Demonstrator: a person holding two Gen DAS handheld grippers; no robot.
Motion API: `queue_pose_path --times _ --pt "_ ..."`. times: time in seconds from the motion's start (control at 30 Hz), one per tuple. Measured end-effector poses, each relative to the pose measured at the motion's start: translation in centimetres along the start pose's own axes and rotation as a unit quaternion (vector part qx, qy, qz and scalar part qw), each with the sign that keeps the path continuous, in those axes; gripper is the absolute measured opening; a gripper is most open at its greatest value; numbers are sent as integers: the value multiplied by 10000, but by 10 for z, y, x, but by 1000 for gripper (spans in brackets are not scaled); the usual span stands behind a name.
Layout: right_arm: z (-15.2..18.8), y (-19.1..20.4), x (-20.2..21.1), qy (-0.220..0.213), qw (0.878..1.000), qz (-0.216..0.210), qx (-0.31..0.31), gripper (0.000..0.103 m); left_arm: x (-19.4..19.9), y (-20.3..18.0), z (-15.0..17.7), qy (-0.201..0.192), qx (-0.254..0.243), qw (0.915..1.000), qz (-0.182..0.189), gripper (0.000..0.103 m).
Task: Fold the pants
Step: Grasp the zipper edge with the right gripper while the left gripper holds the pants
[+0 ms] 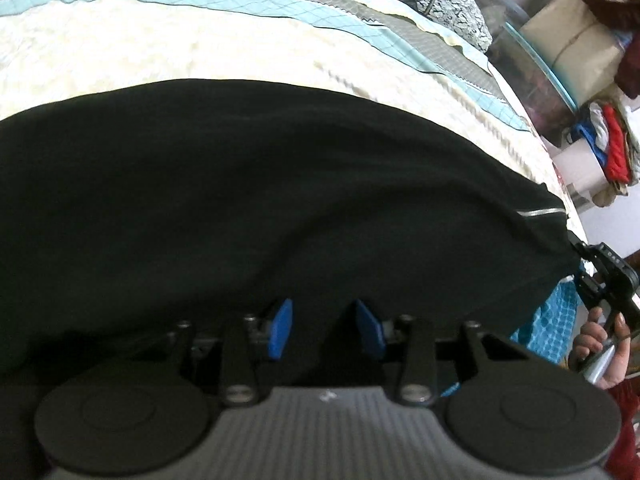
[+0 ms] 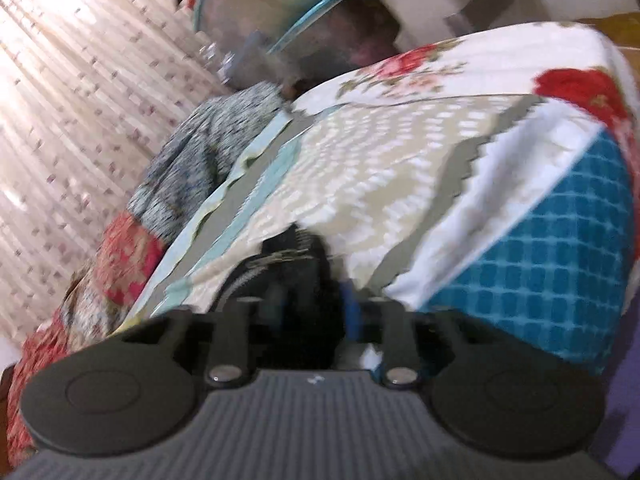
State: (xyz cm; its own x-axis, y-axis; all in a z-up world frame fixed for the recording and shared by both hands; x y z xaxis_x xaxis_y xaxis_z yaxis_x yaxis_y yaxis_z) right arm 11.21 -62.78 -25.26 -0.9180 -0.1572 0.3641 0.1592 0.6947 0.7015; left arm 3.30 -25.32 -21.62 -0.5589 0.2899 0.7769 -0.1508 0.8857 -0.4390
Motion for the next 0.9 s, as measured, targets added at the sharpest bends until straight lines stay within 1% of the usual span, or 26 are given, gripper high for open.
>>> queue_pose_path --times 0.1,0.13,0.23,0.3,0.37,0.4,0.47,0.5,0.53,0.57,0.6,0.63,0.67,0.7,0.73,0.8,0.83,0.9 --pt "-5 19 7 33 9996 -170 201 21 8 -4 0 -53 39 10000 12 37" --pt "-7 31 13 18 9992 -282 281 19 9 -5 -3 -110 57 9999 66 37" --pt "-3 76 27 21 9951 -764 620 19 29 -8 -10 -417 116 9986 310 37" --pt "14 112 34 239 9887 -1108 986 19 42 -5 -12 -590 175 9974 378 38" --pt "43 144 35 534 9791 -1349 1428 18 56 3 -9 -726 316 9959 441 39" --pt "62 159 39 731 9712 -1464 1734 19 61 8 -7 -762 385 9953 464 39" --pt "101 180 43 1054 9540 -1536 2348 19 68 19 -1 -787 518 9945 456 39" --pt "124 186 41 1242 9425 -1482 2725 19 72 26 2 -782 575 9943 441 39" --pt "146 190 38 1393 9301 -1381 3105 23 76 34 6 -780 628 9940 430 40" --pt "169 191 34 1589 9112 -1274 3580 29 79 42 9 -790 702 9935 412 40" --pt "188 192 35 1672 8925 -1256 3997 34 83 49 12 -812 774 9929 406 41" --pt "198 196 41 1573 8781 -1278 4335 44 89 58 15 -855 854 9918 419 41" --pt "201 201 48 1506 8709 -1302 4493 50 98 67 17 -934 937 9902 447 41" --pt "198 208 56 1519 8686 -1428 4495 50 107 78 17 -1031 1008 9884 480 43" --pt "191 214 64 1502 8718 -1600 4379 47 117 87 18 -1149 1082 9862 509 44" --pt "165 226 79 1274 8856 -1911 4038 46 139 106 20 -1437 1265 9800 550 46" --pt "151 228 80 1109 8921 -1926 3935 46 149 115 21 -1576 1358 9766 550 46" --pt "123 228 77 788 9094 -1666 3729 38 169 136 20 -1866 1560 9687 493 46"
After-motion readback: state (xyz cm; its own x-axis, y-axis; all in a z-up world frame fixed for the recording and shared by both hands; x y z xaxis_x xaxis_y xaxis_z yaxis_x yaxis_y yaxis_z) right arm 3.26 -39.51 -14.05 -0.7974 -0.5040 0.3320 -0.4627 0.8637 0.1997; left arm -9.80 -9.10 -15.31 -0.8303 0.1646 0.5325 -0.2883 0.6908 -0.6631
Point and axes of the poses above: each gripper's, at about its wrist camera, not at the fingertips, and x roughly against the way its jaws point, y to its left, z to its underside, the point moved 7 cm from there along -x, roughly the way its jaws point, and after that the axes turned 6 degrees about -y, right-handed, at the moved point
